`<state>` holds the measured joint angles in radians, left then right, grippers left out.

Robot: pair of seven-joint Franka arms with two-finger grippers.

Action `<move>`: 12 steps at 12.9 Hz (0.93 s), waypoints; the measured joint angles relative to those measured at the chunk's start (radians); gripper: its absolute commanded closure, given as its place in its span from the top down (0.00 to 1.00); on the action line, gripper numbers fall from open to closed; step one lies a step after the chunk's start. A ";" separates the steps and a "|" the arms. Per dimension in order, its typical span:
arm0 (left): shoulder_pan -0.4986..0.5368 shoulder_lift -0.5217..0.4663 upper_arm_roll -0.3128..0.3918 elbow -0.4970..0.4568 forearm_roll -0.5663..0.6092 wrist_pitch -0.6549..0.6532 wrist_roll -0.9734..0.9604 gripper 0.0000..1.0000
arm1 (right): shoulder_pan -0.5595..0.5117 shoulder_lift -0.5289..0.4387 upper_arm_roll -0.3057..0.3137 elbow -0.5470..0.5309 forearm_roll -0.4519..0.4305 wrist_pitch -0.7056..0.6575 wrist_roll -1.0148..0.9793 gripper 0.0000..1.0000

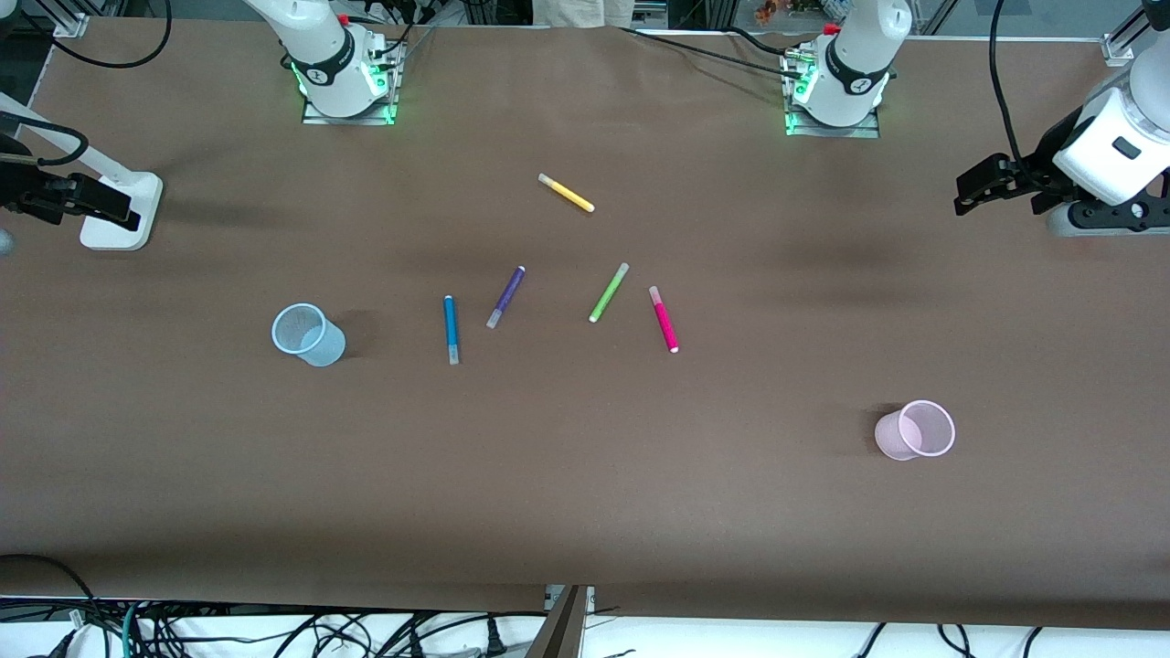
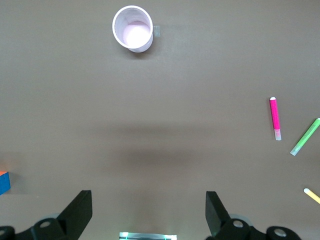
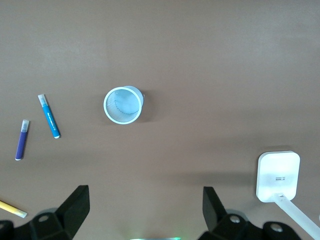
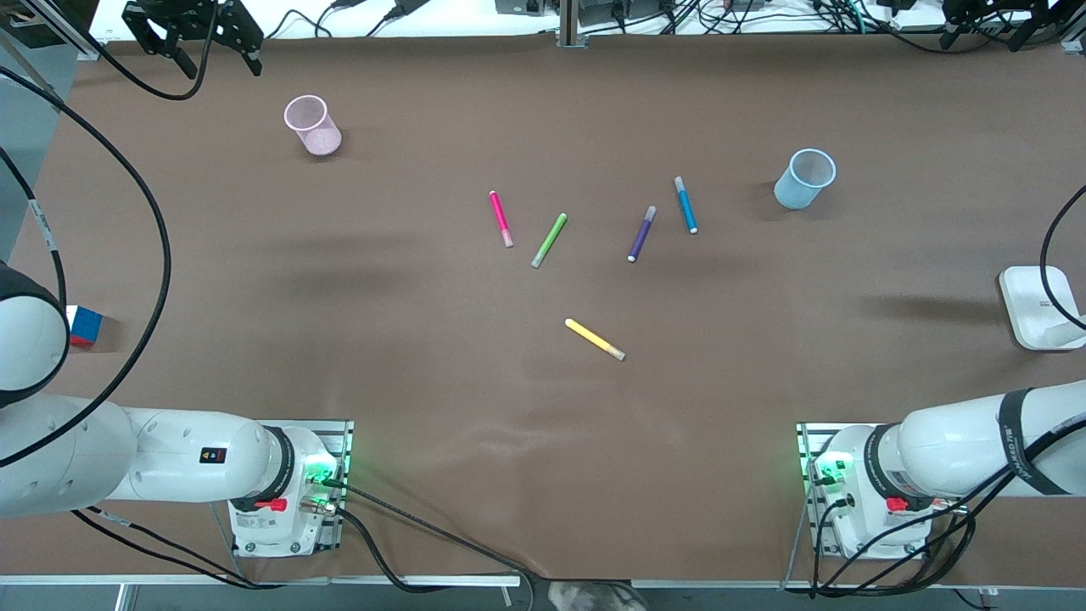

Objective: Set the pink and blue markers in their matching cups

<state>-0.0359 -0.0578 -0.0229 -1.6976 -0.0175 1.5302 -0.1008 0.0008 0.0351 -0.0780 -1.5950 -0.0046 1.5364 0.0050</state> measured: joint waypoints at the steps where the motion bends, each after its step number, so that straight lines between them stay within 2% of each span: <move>1: 0.000 0.001 -0.005 0.000 0.000 0.000 0.000 1.00 | 0.000 0.000 0.000 0.000 0.000 0.000 0.000 1.00; 12: -0.005 0.074 -0.021 0.001 0.000 0.043 0.013 1.00 | 0.001 0.024 0.001 0.000 0.004 0.025 0.000 1.00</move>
<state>-0.0413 0.0158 -0.0440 -1.6965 -0.0178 1.5734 -0.0879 0.0018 0.0590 -0.0772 -1.5947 -0.0009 1.5612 0.0050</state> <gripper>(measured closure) 0.000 0.000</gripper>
